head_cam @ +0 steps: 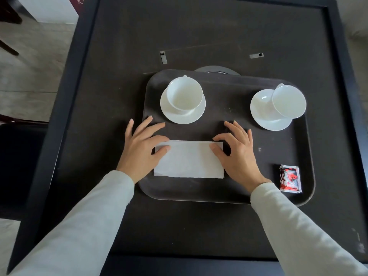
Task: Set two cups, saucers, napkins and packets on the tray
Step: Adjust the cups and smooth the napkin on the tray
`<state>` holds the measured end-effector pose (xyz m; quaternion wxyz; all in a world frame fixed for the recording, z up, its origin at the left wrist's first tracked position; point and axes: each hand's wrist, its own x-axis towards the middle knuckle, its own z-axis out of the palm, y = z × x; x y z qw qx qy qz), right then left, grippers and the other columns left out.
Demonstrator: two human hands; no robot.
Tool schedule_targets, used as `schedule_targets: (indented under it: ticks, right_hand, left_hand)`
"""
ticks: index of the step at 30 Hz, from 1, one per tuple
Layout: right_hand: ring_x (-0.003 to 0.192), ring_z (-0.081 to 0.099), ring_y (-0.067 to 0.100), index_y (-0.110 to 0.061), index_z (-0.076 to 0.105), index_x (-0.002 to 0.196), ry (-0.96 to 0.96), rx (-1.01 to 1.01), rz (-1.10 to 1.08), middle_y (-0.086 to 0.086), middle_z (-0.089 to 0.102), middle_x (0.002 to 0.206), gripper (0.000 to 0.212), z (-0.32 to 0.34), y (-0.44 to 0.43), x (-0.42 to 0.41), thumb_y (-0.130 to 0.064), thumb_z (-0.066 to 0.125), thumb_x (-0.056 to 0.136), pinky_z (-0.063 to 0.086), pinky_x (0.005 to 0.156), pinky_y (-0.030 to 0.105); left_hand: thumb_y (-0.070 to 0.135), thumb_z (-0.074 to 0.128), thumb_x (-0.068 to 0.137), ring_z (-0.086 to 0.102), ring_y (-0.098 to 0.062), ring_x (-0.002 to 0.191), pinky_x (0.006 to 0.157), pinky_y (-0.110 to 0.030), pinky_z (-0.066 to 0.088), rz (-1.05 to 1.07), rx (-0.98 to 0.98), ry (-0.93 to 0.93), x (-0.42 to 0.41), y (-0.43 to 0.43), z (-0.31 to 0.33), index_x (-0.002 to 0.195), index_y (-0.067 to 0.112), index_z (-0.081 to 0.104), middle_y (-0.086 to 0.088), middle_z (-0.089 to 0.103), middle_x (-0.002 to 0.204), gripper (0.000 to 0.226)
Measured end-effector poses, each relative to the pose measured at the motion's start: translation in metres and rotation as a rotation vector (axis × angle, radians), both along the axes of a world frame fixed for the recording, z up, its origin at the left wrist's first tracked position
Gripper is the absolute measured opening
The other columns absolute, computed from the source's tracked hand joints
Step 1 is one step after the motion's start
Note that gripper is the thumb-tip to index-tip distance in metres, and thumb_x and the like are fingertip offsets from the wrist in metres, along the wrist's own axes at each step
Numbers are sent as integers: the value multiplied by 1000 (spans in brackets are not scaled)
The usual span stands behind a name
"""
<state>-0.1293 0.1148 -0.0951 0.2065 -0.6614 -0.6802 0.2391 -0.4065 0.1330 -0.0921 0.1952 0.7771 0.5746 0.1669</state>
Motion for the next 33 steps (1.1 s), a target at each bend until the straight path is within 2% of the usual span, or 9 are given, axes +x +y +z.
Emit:
schedule_targets:
  ticks: [5, 9, 14, 18, 21, 23, 26, 28, 33]
  right_hand:
    - [150, 30, 29, -16, 73, 97, 7, 1, -20, 11, 49, 150, 6, 1, 0, -1, -21, 70, 95, 7, 123, 60]
    - [149, 31, 29, -15, 73, 96, 14, 6, -36, 12, 50, 149, 5, 0, -1, -2, -19, 70, 95, 7, 123, 58]
    - [149, 33, 30, -13, 68, 123, -10, 60, -39, 12, 49, 151, 28, 0, -5, -6, -21, 69, 96, 11, 122, 61]
    - [149, 35, 29, -7, 59, 137, -69, 211, 114, 13, 47, 154, 41, 1, -18, -28, -20, 64, 99, 15, 123, 59]
    - [152, 25, 29, -4, 45, 149, -115, 166, 275, 14, 37, 160, 49, -2, -30, -47, -18, 52, 103, 16, 123, 57]
    - [154, 17, 31, -3, 33, 155, -168, 72, 315, 15, 27, 164, 53, -8, -36, -52, -20, 42, 106, 18, 123, 57]
    - [156, 8, 29, -5, 22, 159, -265, -5, 330, 13, 15, 167, 57, -14, -40, -49, -31, 31, 109, 15, 124, 56]
    - [156, 2, 27, -7, 17, 160, -370, -7, 317, 11, 9, 169, 62, -18, -38, -43, -42, 25, 109, 9, 125, 54]
    - [157, -5, 22, -16, 7, 162, -499, -48, 218, 5, -1, 170, 86, -21, -28, -29, -73, 19, 99, 0, 125, 53]
  left_hand:
    - [12, 75, 90, 47, -30, 140, 120, -63, 17, 22, 48, -44, 4, -1, -3, 92, 14, 80, -5, 68, 133, 6]
    - [12, 74, 91, 49, -29, 139, 121, -60, 18, 43, 58, -50, 4, 1, -4, 93, 12, 80, -5, 69, 131, 7]
    - [16, 71, 94, 49, -29, 139, 121, -62, 19, 29, 163, -4, 4, -4, -3, 119, 8, 74, -7, 65, 138, 26]
    - [5, 60, 97, 49, -34, 139, 119, -58, 27, -173, 276, 18, 27, -20, -2, 127, 0, 68, -14, 62, 141, 32]
    - [4, 54, 99, 34, -32, 150, 122, -50, 27, -278, 161, 82, 45, -35, -5, 143, -1, 53, -16, 48, 154, 44]
    - [14, 45, 103, 14, -30, 156, 125, -48, 19, -271, 36, 192, 50, -42, -10, 155, 1, 31, -17, 26, 165, 56]
    - [31, 17, 107, -9, -26, 156, 127, -48, 5, -247, -76, 361, 51, -47, -16, 160, 6, 1, -13, -4, 170, 60]
    - [41, 6, 104, -13, -24, 156, 126, -49, 2, -180, -115, 382, 48, -45, -17, 160, 8, -7, -11, -13, 169, 65]
    - [57, 10, 101, -14, -27, 156, 126, -50, 1, -123, -153, 457, 40, -41, -14, 160, 9, -7, -14, -17, 168, 79]
